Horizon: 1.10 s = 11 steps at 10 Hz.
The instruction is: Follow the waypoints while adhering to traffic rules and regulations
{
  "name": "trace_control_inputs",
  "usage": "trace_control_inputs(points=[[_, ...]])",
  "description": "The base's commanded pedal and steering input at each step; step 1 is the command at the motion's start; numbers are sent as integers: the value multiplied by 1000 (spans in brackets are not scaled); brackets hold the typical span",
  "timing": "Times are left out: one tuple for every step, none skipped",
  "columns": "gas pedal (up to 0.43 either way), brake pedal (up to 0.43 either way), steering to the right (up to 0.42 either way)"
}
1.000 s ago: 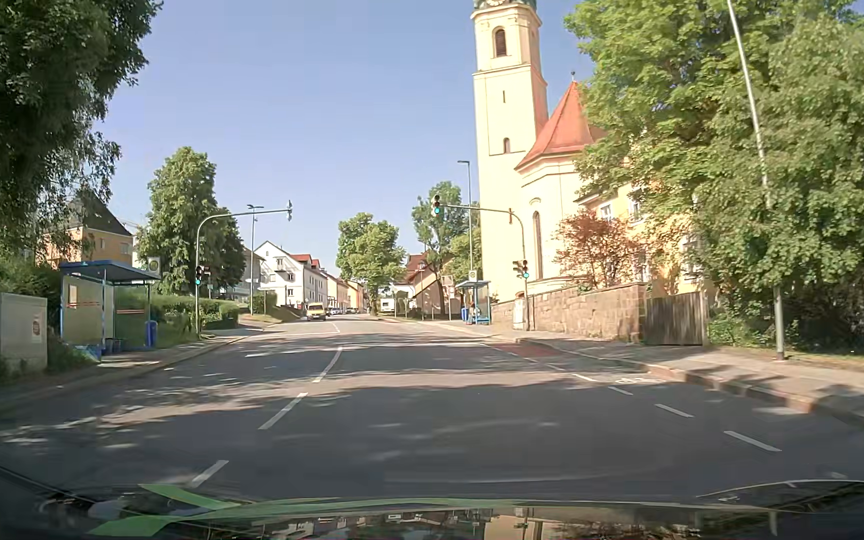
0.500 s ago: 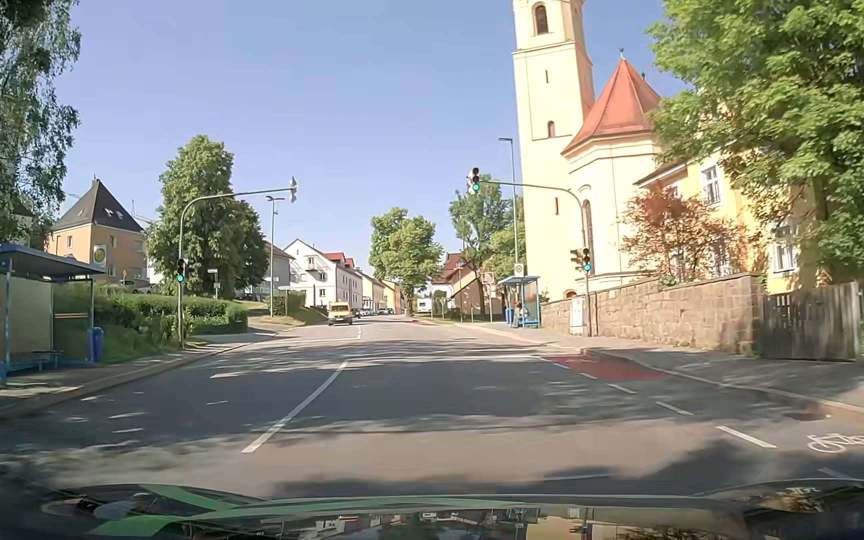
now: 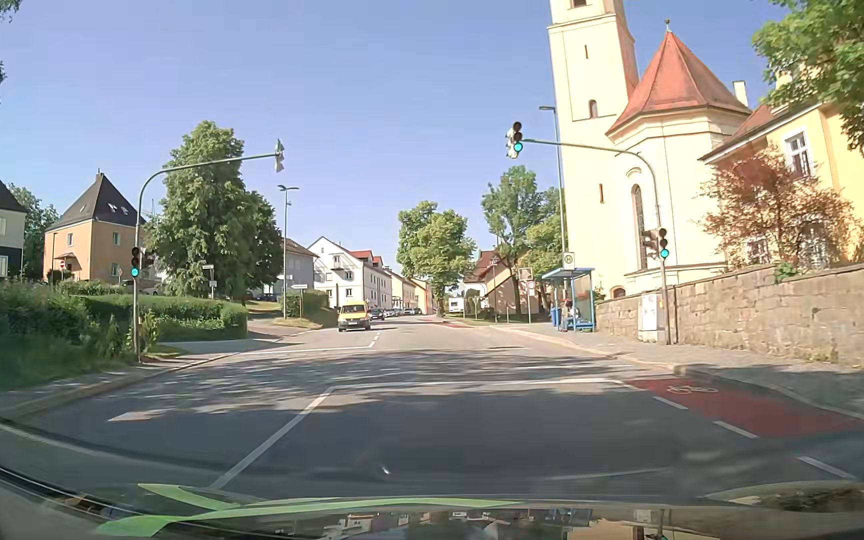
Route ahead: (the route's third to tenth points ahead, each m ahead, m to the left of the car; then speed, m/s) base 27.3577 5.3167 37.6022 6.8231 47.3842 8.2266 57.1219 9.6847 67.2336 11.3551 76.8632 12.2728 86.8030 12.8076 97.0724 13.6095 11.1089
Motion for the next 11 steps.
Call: trace_control_inputs(points=[[130,0,-41],[130,0,-40],[130,0,-39],[130,0,-38],[130,0,-33],[130,0,-30],[130,0,-29],[130,0,-29],[130,0,-26],[130,0,-22],[138,0,-19]])
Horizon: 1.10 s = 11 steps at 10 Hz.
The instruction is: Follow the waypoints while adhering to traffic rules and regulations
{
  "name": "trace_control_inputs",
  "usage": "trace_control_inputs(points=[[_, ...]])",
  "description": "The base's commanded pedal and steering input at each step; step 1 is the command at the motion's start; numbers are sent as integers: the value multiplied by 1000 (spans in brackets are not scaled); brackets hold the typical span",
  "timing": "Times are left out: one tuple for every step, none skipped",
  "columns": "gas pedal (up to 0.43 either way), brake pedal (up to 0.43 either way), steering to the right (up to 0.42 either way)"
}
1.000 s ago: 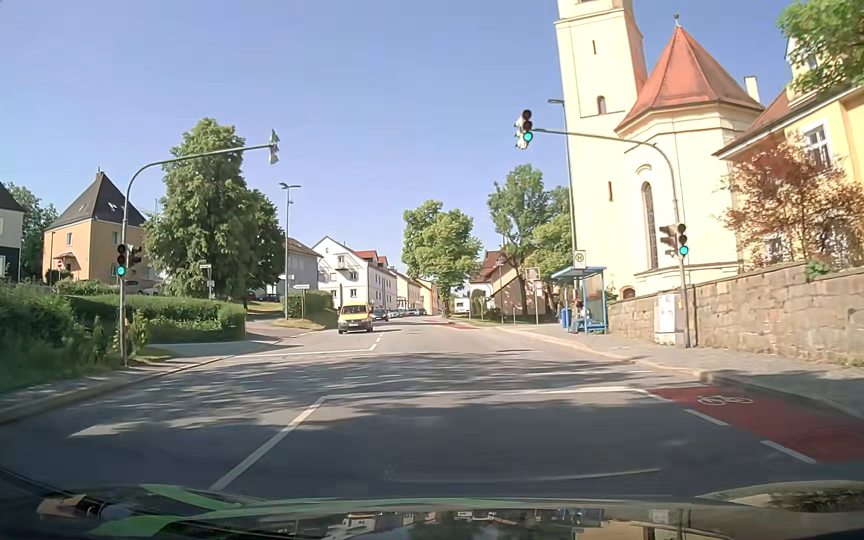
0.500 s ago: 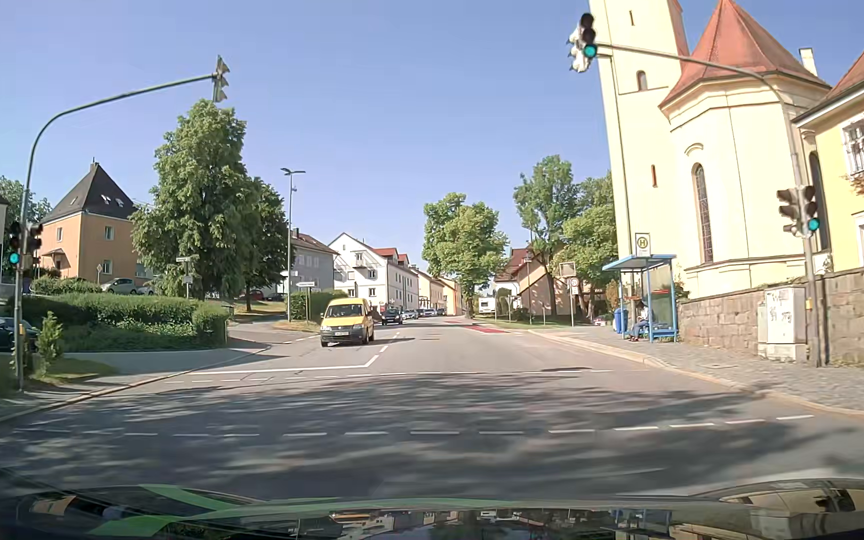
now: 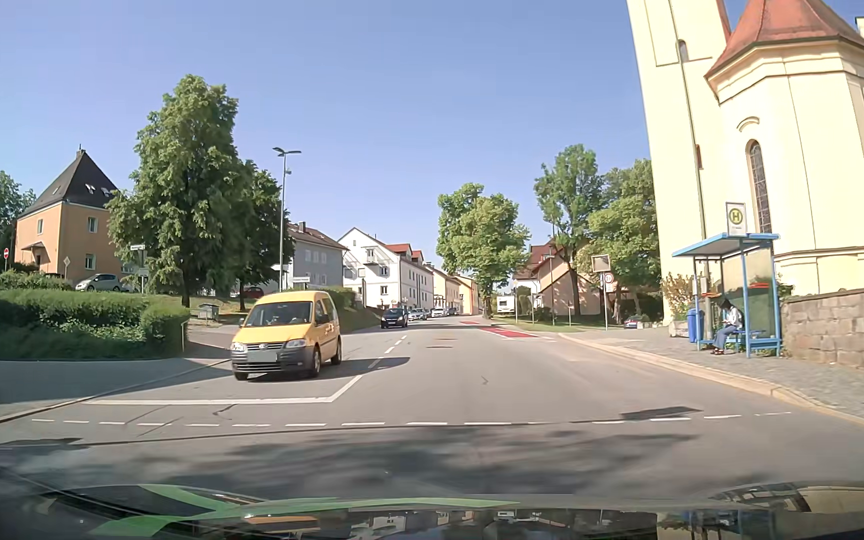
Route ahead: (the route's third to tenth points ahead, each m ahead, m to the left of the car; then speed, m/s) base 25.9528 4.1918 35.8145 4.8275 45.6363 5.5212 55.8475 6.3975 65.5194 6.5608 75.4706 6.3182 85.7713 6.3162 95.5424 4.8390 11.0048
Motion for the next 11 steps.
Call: trace_control_inputs(points=[[138,0,-19],[138,0,-19],[150,0,-19],[150,0,-19],[157,0,-19],[157,0,-19],[157,0,-19],[157,0,-19],[157,0,-19],[157,0,-19],[157,0,-19]])
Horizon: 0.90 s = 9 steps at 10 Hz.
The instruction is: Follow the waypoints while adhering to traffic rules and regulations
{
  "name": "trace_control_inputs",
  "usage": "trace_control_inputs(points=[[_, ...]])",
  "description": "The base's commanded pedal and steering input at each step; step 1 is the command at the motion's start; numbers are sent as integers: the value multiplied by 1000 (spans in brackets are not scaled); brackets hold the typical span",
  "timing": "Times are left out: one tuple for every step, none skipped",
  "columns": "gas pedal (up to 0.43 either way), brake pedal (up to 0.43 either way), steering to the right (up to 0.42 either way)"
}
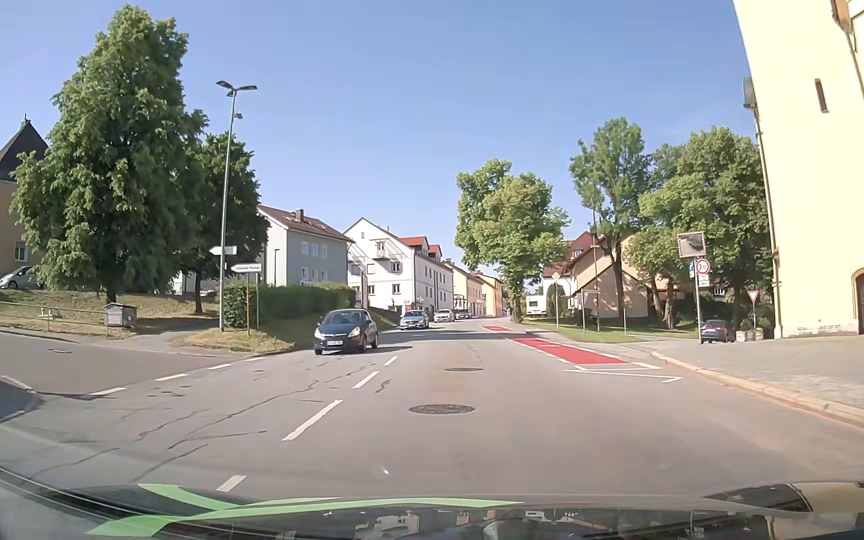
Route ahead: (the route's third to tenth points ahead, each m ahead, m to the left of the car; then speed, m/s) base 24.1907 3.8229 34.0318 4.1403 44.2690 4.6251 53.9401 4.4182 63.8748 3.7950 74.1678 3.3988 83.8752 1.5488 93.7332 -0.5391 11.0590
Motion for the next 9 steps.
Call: trace_control_inputs(points=[[157,0,-19],[157,0,-19],[157,0,-18],[157,0,-16],[157,0,-12],[157,0,-8],[157,0,-5],[169,0,-4],[169,0,-4]])
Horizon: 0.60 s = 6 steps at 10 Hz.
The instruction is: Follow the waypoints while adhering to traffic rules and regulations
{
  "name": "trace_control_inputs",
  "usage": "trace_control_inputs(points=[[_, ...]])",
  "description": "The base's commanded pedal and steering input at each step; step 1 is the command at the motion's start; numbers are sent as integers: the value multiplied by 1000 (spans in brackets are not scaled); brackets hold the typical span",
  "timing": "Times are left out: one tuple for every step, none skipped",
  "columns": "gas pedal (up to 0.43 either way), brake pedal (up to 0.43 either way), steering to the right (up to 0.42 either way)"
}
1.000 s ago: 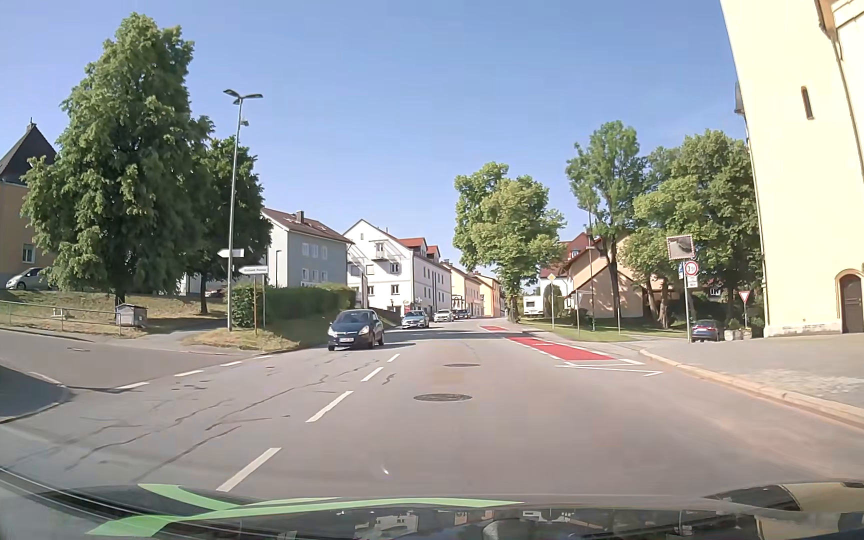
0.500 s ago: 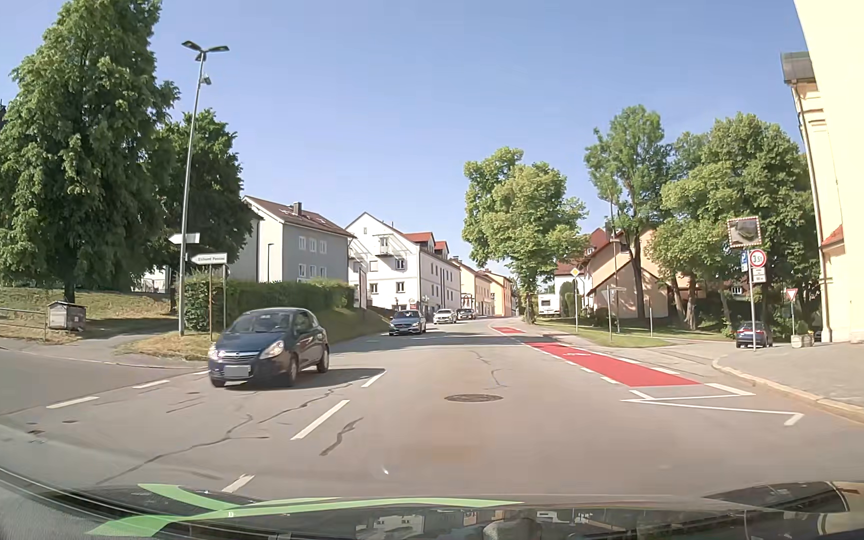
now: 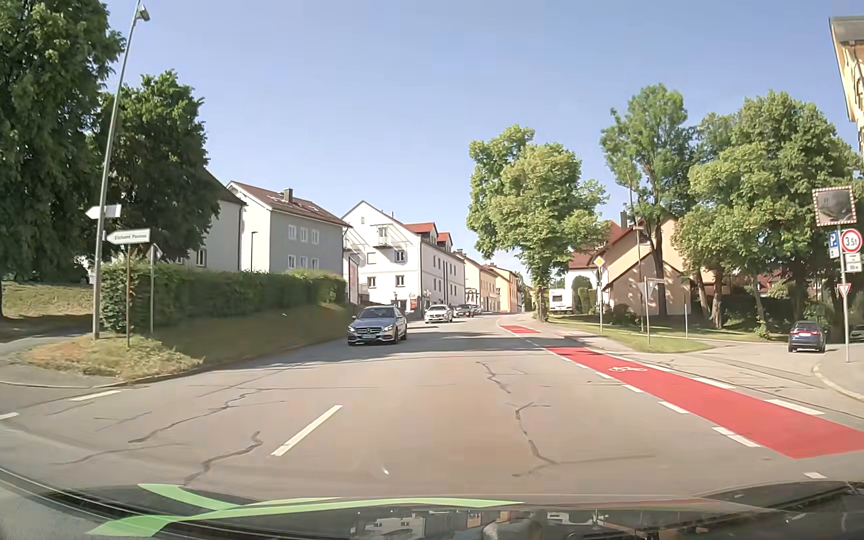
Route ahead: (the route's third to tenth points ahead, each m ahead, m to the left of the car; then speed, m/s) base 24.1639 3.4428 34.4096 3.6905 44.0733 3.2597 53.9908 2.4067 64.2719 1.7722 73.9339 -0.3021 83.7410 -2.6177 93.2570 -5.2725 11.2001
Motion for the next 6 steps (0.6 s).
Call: trace_control_inputs(points=[[169,0,-4],[169,0,-4],[169,0,-4],[169,0,-3],[169,0,-2],[169,0,-1]])
